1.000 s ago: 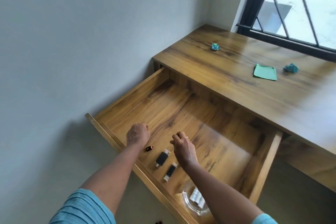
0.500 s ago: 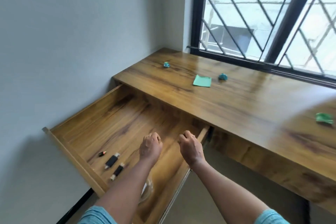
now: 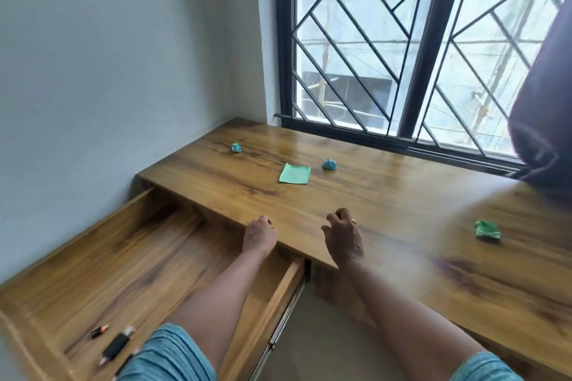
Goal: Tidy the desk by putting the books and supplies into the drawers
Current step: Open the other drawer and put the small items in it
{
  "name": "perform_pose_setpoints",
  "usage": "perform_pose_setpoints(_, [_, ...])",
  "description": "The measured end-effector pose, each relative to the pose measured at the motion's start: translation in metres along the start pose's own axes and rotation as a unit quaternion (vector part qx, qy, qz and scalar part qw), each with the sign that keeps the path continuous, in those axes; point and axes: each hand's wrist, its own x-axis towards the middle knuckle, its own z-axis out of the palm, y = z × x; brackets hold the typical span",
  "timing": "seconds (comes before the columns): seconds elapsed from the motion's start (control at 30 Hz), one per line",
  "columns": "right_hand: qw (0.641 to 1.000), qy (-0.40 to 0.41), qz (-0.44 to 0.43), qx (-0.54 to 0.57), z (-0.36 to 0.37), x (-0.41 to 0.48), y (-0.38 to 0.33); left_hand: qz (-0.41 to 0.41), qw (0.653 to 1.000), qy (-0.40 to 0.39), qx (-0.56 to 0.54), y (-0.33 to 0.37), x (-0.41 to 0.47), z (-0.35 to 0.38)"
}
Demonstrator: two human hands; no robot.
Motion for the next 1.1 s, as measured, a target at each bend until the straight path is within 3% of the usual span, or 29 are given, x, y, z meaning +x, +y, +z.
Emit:
perform_pose_setpoints(0.27, [0.995,-0.08,0.029,0.059,0.023,0.12,0.016,-0.063,0.997,-0.026,-0.039,0.044,0.121,0.007])
perform_pose_setpoints(0.6, [0.947,-0.171,0.199,0.183,0.089,0.259,-0.009,-0.12,0.99,-0.039,-0.068,0.083,0.259,0.027])
perform_pose_setpoints(0.87, [0.911,-0.15,0.287,0.256,0.11,0.28,-0.006,-0.138,0.985,-0.053,-0.085,0.085,0.29,0.038])
perform_pose_setpoints(1.1, [0.906,-0.173,0.28,0.264,0.079,0.244,0.01,-0.145,0.961,-0.021,-0.235,0.078,0.251,0.038])
